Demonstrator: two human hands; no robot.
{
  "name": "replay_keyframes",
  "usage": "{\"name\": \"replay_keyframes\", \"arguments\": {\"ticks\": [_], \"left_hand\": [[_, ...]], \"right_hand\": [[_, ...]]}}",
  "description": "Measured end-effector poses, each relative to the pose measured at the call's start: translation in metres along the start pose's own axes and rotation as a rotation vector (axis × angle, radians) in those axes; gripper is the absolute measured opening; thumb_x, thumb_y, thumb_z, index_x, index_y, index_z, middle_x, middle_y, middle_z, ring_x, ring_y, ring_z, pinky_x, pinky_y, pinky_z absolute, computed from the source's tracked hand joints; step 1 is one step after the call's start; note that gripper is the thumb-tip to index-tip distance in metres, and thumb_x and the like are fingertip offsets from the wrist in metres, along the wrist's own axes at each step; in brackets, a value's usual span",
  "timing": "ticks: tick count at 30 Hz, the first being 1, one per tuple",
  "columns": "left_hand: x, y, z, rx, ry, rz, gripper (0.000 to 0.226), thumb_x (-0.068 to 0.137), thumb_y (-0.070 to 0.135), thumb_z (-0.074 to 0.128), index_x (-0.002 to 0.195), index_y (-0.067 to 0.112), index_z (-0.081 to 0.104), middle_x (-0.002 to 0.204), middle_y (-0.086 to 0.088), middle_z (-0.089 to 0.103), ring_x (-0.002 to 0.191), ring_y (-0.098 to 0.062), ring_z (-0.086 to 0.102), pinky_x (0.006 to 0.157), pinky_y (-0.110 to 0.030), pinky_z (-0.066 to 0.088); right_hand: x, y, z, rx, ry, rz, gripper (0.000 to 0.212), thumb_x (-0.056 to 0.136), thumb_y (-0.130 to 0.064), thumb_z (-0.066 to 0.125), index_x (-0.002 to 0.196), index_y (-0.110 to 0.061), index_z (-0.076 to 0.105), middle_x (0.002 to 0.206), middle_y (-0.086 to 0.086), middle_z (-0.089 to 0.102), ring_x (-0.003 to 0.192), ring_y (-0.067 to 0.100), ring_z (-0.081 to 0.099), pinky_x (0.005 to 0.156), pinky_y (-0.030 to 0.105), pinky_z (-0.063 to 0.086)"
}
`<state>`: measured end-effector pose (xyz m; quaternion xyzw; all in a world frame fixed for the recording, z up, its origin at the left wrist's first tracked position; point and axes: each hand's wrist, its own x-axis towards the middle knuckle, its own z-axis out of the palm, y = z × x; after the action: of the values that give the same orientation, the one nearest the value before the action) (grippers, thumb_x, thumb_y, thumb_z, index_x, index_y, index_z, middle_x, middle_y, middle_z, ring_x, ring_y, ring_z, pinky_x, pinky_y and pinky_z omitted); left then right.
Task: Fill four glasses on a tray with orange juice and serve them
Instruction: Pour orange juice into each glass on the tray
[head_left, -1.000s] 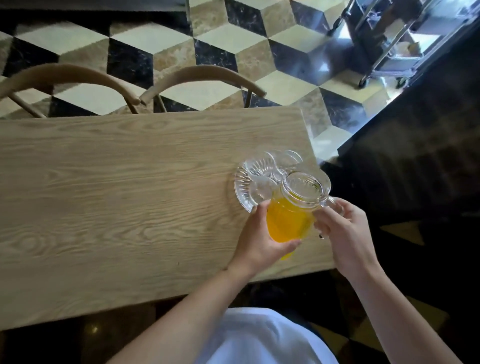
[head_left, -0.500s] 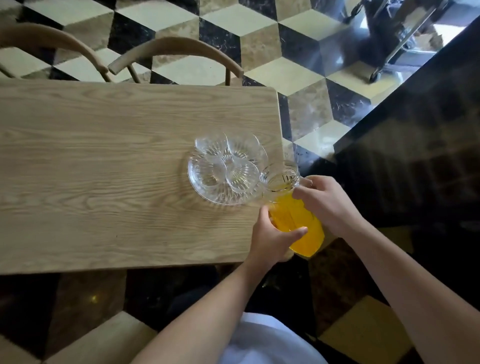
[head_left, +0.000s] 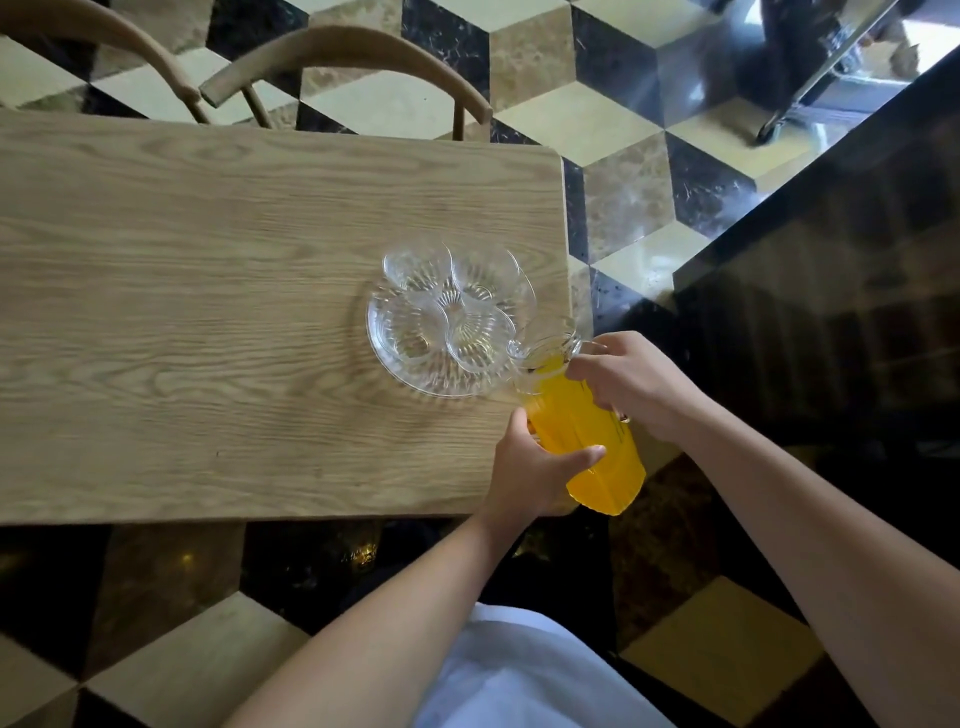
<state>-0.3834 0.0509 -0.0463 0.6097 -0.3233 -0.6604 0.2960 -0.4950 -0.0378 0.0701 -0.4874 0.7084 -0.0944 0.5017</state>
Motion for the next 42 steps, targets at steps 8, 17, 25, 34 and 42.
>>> {"name": "replay_keyframes", "arguments": {"ticks": [8,17,25,34,42], "left_hand": [[0.003,0.003,-0.004,-0.005,-0.004,-0.021,0.070,0.066,0.031,0.095,0.123,0.023,0.056,0.108,0.007,0.074,0.095,-0.008,0.073,0.074,-0.022,0.061],[0.010,0.005,-0.011,-0.044,-0.005,-0.058,0.070,0.061,0.034,0.096,0.119,0.023,0.058,0.104,0.008,0.077,0.092,-0.007,0.075,0.081,-0.031,0.063],[0.009,0.005,-0.015,-0.105,-0.050,-0.068,0.070,0.064,0.031,0.095,0.123,0.023,0.057,0.107,0.006,0.077,0.095,-0.009,0.075,0.083,-0.032,0.063],[0.012,0.005,-0.015,-0.131,-0.071,-0.074,0.073,0.060,0.039,0.095,0.122,0.024,0.060,0.106,0.006,0.078,0.095,-0.012,0.076,0.089,-0.040,0.062],[0.007,0.009,-0.016,-0.168,-0.082,-0.080,0.062,0.066,0.032,0.095,0.118,0.025,0.062,0.103,0.007,0.079,0.092,-0.009,0.076,0.085,-0.033,0.062]], "right_hand": [[0.012,-0.003,0.004,-0.027,-0.035,0.036,0.017,0.085,-0.019,0.067,0.076,-0.012,0.056,0.065,0.006,0.045,0.054,0.017,0.040,0.053,0.034,0.033],[0.024,-0.016,0.011,-0.050,-0.063,0.047,0.017,0.087,-0.016,0.068,0.076,-0.008,0.058,0.066,0.009,0.045,0.059,0.023,0.040,0.061,0.038,0.034],[0.031,-0.023,0.014,-0.114,-0.090,0.059,0.023,0.086,-0.017,0.066,0.068,-0.012,0.054,0.062,0.009,0.047,0.057,0.023,0.044,0.062,0.038,0.039],[0.035,-0.032,0.014,-0.179,-0.096,0.057,0.022,0.087,-0.017,0.065,0.070,-0.007,0.057,0.064,0.016,0.050,0.057,0.026,0.046,0.059,0.038,0.040],[0.038,-0.039,0.016,-0.268,-0.105,0.087,0.025,0.087,-0.020,0.064,0.070,-0.001,0.062,0.061,0.018,0.054,0.052,0.026,0.049,0.048,0.030,0.038]]}}
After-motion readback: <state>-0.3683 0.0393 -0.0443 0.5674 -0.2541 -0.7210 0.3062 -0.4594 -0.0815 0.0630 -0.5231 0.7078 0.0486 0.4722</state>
